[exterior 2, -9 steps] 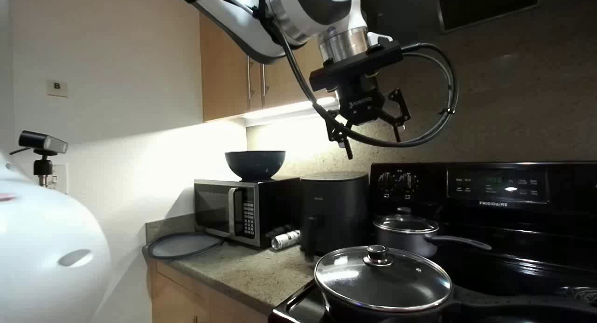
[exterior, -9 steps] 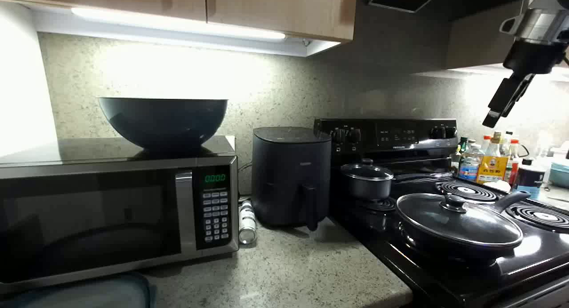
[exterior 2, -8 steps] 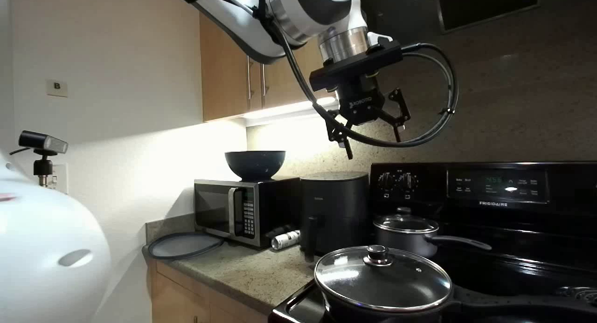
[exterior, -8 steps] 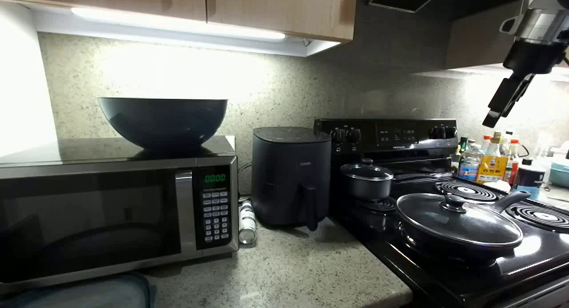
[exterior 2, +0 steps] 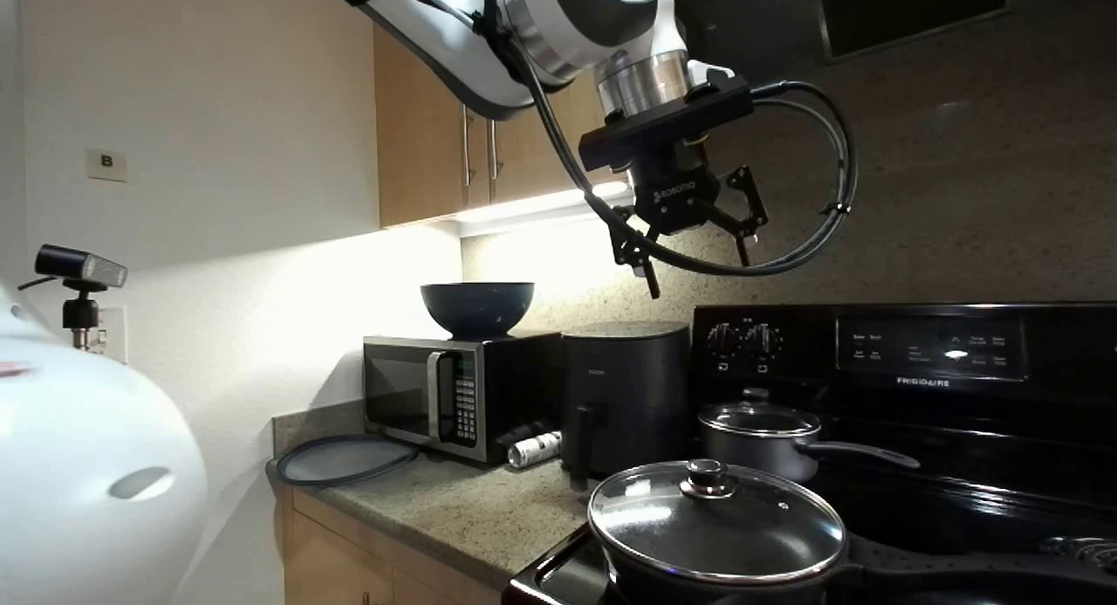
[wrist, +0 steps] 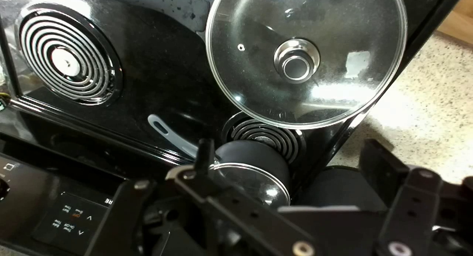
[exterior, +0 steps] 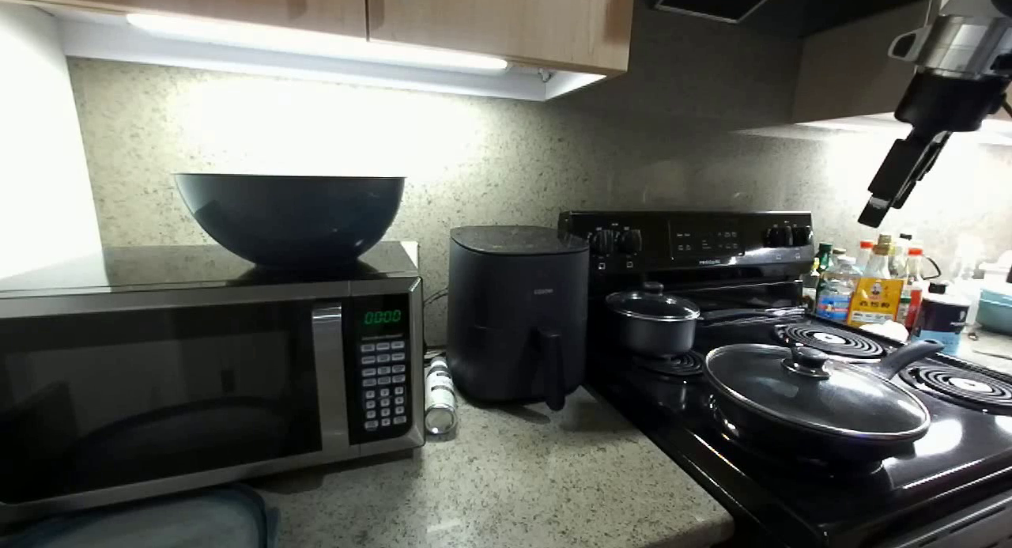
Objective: Pick up the lid from the pot and put it on the air fryer
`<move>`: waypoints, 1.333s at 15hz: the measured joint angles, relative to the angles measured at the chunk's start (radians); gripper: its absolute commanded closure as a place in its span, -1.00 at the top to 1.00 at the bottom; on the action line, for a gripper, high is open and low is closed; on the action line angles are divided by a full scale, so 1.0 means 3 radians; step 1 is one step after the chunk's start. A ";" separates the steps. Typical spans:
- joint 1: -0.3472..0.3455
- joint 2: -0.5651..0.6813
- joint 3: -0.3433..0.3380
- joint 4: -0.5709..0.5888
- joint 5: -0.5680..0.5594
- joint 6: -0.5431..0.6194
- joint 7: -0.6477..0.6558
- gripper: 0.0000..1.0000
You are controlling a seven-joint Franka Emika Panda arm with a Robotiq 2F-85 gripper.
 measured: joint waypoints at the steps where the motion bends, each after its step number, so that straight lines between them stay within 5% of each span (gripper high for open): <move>1: 0.0001 0.0009 0.0004 0.0002 0.0000 0.0000 0.0000 1.00; 14: 0.0132 0.1156 0.0270 0.0852 0.0075 0.0413 0.0203 1.00; 20: 0.0124 0.1265 0.0291 0.0954 0.0075 0.0411 0.0206 1.00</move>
